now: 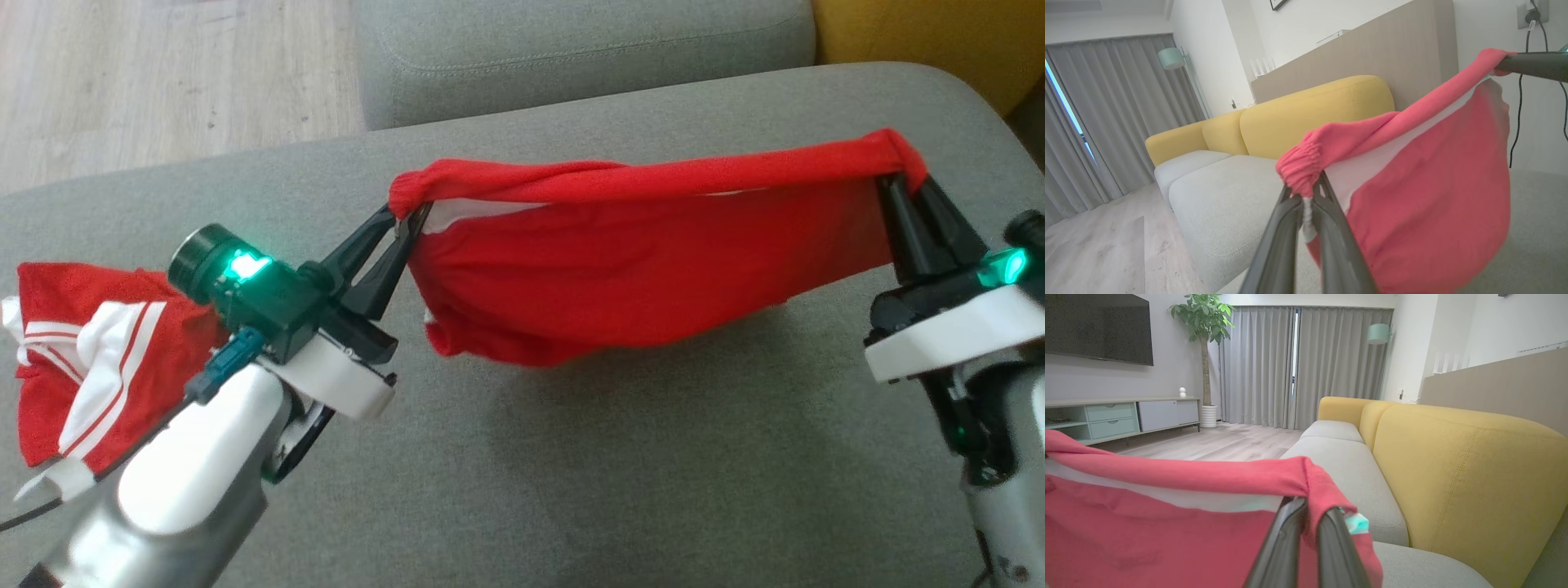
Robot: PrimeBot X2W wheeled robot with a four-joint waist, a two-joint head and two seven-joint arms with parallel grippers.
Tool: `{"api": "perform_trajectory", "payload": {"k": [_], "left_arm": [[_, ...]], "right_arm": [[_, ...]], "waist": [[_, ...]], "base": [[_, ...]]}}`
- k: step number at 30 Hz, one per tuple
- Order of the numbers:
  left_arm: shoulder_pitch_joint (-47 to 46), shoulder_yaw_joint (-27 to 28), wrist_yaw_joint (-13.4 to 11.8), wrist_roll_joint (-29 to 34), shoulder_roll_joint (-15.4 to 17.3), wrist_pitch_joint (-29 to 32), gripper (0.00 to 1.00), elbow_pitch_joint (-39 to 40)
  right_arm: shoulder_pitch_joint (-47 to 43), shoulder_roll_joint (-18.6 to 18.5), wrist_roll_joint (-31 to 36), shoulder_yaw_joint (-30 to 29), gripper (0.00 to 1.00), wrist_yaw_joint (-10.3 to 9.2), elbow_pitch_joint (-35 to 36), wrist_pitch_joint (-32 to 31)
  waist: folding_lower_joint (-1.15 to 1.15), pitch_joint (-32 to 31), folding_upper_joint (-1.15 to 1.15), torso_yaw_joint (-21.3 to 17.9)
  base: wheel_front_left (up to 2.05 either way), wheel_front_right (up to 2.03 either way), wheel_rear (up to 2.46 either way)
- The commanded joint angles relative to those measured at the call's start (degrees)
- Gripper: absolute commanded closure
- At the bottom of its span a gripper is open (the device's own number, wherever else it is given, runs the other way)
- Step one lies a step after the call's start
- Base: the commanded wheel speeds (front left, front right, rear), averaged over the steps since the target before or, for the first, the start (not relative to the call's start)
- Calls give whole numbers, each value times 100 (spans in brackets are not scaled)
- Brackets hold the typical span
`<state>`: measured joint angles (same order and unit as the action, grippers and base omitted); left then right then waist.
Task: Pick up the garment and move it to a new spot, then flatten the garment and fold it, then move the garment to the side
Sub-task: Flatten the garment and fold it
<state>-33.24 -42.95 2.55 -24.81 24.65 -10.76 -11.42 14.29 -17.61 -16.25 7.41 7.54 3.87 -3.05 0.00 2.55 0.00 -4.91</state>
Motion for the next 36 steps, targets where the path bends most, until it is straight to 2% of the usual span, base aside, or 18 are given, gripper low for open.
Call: {"api": "perform_trajectory", "payload": {"k": [1, 7, 13, 18, 22, 23, 26, 31, 36], "left_arm": [[-139, 319, -92, -47, 298, 116, 100, 386], [-295, 442, -174, -58, 630, 582, 100, 976], [-1440, 607, 141, -114, 689, 1065, 100, 794], [-3053, 723, 377, -13, 618, 1145, 100, -122], [-4484, 857, 432, 187, 439, 767, 100, -1130], [-4484, 857, 432, 187, 439, 767, 100, -1130], [-5307, 919, 441, 323, 203, 327, 100, -1809], [-5889, 880, 442, 483, -176, -258, 100, -2747], [-5535, 771, 460, 452, -530, -411, 100, -3282]], "right_arm": [[2, -79, -59, -5, 100, -5, 376, -112], [236, -81, -53, -131, 100, -5, 702, -518], [1639, -150, -94, 40, 100, -5, 230, -788], [3629, -124, -14, 375, 100, -5, -1039, -587], [5245, -72, 522, 574, 100, -5, -2172, 104], [5245, -72, 522, 574, 100, -5, -2172, 104], [6082, 40, 860, 642, 100, -5, -2952, 753], [6649, 330, 1045, 433, 100, -5, -4168, 1439], [6418, 470, 1100, 459, 100, -5, -5185, 1665]], "waist": [[0, -9, 0, -18], [0, 155, 0, -91], [0, 942, 0, -239], [0, 1749, 0, -453], [0, 2267, 0, -574], [0, 2267, 0, -574], [0, 2542, 0, -599], [0, 2804, 0, -568], [0, 2915, 0, -430]], "base": [[0, 0, 0], [0, 0, 0], [0, 0, 0], [0, 0, 0], [0, 0, 0], [0, 0, 0], [0, 0, 0], [0, 0, 0], [0, 0, 0]]}}
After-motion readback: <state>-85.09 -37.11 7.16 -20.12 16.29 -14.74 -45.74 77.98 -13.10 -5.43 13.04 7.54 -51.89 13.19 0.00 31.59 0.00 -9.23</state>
